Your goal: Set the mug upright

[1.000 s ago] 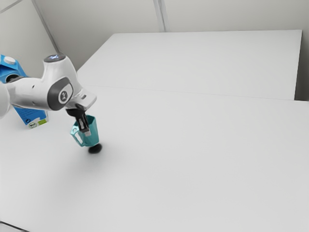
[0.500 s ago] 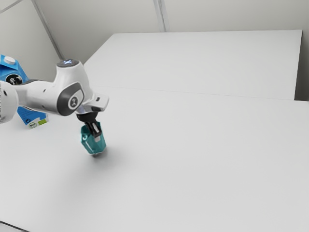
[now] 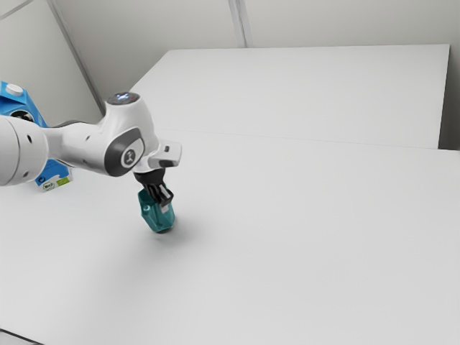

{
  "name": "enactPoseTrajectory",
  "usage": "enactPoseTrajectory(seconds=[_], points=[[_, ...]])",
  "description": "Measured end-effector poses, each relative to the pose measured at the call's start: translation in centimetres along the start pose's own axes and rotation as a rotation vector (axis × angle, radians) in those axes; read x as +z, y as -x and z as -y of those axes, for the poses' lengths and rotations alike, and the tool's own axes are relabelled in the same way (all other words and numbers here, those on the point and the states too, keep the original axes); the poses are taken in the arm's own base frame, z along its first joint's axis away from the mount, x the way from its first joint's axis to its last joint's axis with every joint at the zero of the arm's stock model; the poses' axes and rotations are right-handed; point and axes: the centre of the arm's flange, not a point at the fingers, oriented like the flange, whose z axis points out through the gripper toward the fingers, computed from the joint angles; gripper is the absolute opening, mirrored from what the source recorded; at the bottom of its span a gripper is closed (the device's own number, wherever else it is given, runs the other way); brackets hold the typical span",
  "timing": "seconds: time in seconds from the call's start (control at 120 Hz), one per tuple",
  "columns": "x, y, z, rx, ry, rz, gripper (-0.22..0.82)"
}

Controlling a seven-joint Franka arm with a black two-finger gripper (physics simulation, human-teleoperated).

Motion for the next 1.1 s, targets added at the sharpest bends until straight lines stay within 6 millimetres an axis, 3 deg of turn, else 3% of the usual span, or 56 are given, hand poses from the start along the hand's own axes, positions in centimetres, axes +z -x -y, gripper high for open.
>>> enactPoseTrajectory(seconds=[0.108, 0.383, 0.642, 0.842, 0.958, 1.1], points=[[0.0, 0.1, 0.1, -0.026, 0.0, 0.0, -0.16], [-0.5, 0.7, 0.7, -0.081, 0.008, -0.005, 0.31], [-3.0, 1.3, 1.3, -0.122, 0.011, -0.031, 0.49], [-9.3, -1.9, 3.5, -0.151, 0.003, -0.079, 0.54], [-14.3, -4.1, 4.6, -0.154, -0.014, -0.118, 0.56], [-20.1, -5.1, 4.9, -0.144, -0.014, -0.133, 0.57]])
